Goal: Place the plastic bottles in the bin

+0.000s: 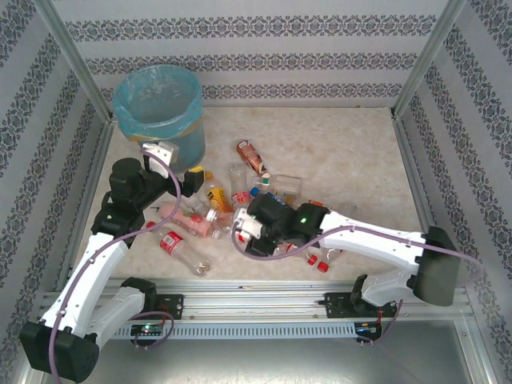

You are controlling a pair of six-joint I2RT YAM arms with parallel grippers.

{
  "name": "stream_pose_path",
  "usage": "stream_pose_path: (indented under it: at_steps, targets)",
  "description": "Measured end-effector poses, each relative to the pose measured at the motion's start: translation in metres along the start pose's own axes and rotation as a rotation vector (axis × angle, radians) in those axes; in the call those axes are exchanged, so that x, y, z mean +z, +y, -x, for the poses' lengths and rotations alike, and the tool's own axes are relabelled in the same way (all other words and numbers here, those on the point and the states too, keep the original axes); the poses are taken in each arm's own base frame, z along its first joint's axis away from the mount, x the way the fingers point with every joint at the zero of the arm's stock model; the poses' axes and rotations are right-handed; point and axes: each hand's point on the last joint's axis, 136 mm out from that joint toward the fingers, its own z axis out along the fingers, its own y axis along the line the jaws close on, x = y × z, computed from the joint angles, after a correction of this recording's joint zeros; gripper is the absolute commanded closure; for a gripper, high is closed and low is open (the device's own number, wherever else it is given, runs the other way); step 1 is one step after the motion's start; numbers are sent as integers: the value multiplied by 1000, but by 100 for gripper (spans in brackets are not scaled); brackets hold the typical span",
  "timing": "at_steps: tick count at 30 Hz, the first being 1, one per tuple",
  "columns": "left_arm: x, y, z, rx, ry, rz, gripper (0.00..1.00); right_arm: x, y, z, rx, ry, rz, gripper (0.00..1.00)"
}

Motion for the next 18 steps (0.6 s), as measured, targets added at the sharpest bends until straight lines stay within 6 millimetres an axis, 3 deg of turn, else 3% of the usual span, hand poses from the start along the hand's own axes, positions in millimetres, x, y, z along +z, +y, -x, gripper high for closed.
stream_pose_path:
  at_steps: [5,9,14,18]
  targets:
    - [-7,-9,27,-128,-69,-113,0,-12,-37,24,86,-118,-58,41]
    - [5,-11,32,-319,-70,-259,13,-16,-55,53,97,-200,-94,41]
    - [22,-12,30,-508,-31,-413,21,-20,-64,85,84,-286,-107,41]
    - [18,-22,35,-546,-23,-490,25,-21,-62,103,74,-333,-85,41]
